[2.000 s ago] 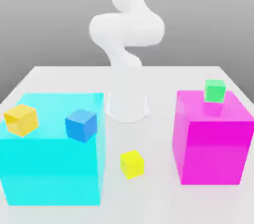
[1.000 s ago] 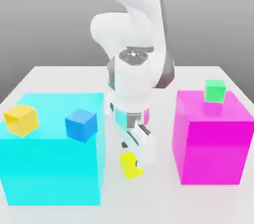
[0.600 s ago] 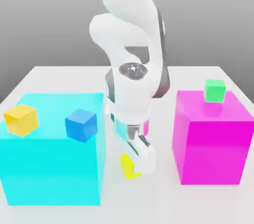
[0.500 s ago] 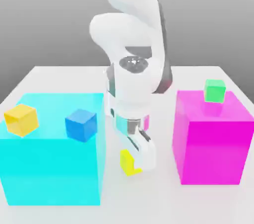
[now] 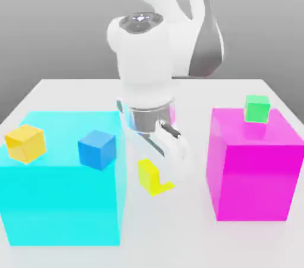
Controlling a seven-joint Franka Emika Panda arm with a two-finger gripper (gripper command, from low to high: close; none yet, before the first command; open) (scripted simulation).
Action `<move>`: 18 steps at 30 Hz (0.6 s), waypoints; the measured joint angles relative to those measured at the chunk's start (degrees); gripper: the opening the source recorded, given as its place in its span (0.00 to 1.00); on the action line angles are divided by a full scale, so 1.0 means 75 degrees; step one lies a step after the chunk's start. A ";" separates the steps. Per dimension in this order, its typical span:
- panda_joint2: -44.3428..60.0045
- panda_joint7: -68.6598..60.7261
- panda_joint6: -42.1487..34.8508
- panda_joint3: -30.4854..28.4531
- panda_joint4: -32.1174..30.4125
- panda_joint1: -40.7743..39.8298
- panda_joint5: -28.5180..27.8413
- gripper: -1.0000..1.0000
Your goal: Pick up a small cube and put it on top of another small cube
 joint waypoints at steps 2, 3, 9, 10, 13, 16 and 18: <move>-0.0228 -0.0191 -0.0626 -0.0234 0.0553 -0.0171 0.0154 0.00; -0.0347 -0.0282 -0.0941 -0.0372 0.0830 -0.0266 0.0199 0.00; -0.0705 -0.1084 -0.2437 -0.1086 0.1849 -0.1105 -0.0900 0.00; -0.0754 -0.1230 -0.2673 -0.1179 0.1997 -0.1270 -0.1121 0.00; -0.0788 -0.1616 -0.3173 -0.1422 0.2217 -0.1644 -0.1921 0.00; -0.0683 -0.1785 -0.2644 -0.1659 0.1980 -0.1917 -0.2100 0.00; -0.0441 -0.1834 -0.2027 -0.1710 0.1623 -0.1949 -0.2090 0.00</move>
